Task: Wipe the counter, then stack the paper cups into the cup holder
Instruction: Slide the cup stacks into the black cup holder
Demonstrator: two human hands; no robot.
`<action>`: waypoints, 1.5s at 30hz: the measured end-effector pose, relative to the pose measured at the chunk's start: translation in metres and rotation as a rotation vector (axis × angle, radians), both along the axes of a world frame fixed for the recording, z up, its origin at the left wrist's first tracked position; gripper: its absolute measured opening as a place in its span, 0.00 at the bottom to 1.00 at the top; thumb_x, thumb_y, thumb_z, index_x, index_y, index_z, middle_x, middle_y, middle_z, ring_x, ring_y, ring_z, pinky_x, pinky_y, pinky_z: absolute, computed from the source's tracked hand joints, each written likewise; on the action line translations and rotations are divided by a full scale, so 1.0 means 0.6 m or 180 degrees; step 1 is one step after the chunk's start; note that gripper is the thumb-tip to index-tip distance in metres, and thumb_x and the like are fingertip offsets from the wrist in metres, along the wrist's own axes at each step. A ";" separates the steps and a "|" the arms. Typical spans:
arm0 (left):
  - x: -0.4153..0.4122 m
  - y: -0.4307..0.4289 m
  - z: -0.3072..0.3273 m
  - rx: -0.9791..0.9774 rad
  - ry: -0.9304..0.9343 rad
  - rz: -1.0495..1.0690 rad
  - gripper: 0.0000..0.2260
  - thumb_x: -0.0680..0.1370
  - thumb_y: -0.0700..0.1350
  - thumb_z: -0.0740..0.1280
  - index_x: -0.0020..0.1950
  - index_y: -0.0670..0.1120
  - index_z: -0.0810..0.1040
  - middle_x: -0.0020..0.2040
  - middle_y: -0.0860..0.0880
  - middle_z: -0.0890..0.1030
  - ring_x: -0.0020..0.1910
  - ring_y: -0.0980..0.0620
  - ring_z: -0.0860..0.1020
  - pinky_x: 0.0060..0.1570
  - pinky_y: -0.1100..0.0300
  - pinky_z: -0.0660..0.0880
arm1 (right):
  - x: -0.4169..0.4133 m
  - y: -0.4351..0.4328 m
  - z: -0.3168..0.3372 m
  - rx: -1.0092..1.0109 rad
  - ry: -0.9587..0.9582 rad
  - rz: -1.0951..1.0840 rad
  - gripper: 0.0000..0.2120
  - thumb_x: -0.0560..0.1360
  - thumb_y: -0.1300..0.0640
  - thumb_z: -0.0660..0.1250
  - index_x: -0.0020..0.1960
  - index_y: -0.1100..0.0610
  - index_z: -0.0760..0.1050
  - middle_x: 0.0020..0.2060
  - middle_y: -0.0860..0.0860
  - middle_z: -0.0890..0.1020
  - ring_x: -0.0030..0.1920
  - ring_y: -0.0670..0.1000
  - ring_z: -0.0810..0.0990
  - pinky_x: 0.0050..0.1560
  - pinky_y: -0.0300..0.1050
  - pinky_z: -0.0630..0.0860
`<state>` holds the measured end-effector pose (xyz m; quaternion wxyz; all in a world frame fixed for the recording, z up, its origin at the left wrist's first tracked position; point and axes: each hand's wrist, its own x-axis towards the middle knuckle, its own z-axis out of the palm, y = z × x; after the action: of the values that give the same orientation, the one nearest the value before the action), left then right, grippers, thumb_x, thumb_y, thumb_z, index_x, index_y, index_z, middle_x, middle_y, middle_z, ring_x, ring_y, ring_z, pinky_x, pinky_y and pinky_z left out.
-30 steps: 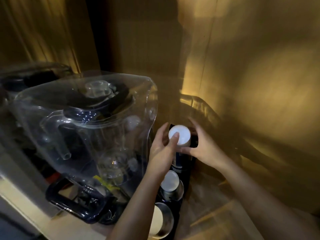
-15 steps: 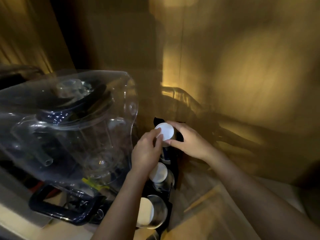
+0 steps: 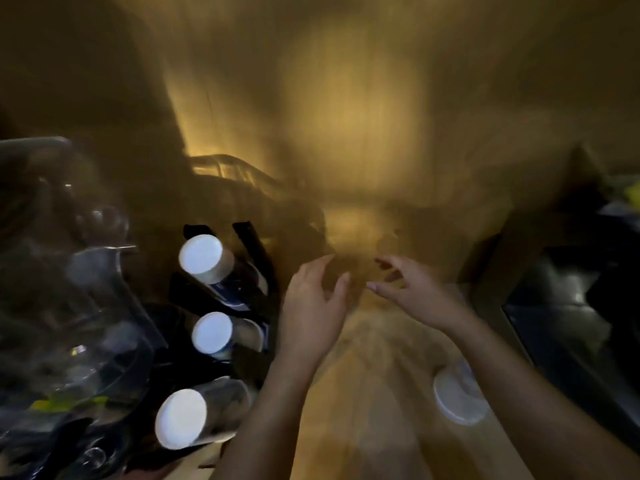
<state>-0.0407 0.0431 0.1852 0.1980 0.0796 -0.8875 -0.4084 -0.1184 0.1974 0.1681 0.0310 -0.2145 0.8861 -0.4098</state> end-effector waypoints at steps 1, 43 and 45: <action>-0.003 0.022 -0.014 0.0018 -0.0114 -0.0099 0.19 0.77 0.50 0.65 0.66 0.47 0.73 0.64 0.47 0.77 0.63 0.50 0.74 0.61 0.60 0.68 | 0.008 0.029 -0.006 0.0020 -0.0089 -0.0130 0.24 0.72 0.51 0.68 0.66 0.54 0.67 0.59 0.52 0.74 0.51 0.46 0.73 0.42 0.34 0.69; 0.094 0.170 -0.192 0.2940 -0.1004 -0.0358 0.26 0.67 0.64 0.60 0.60 0.52 0.70 0.58 0.55 0.75 0.55 0.61 0.75 0.47 0.61 0.72 | 0.144 0.099 -0.162 -0.0638 -0.0290 -0.0600 0.33 0.59 0.49 0.77 0.58 0.47 0.63 0.51 0.45 0.74 0.51 0.46 0.74 0.47 0.41 0.72; 0.093 0.143 -0.162 0.2878 -0.0690 -0.0234 0.26 0.66 0.64 0.62 0.59 0.51 0.71 0.59 0.51 0.76 0.55 0.59 0.76 0.49 0.58 0.74 | 0.135 0.067 -0.125 -0.0680 -0.0173 -0.0508 0.31 0.58 0.47 0.76 0.54 0.46 0.63 0.49 0.45 0.75 0.49 0.47 0.76 0.44 0.43 0.73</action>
<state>0.0152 0.1291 0.0882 0.0350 0.1686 -0.6383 -0.7503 -0.0375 0.2374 0.0929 -0.0008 -0.1341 0.8505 -0.5085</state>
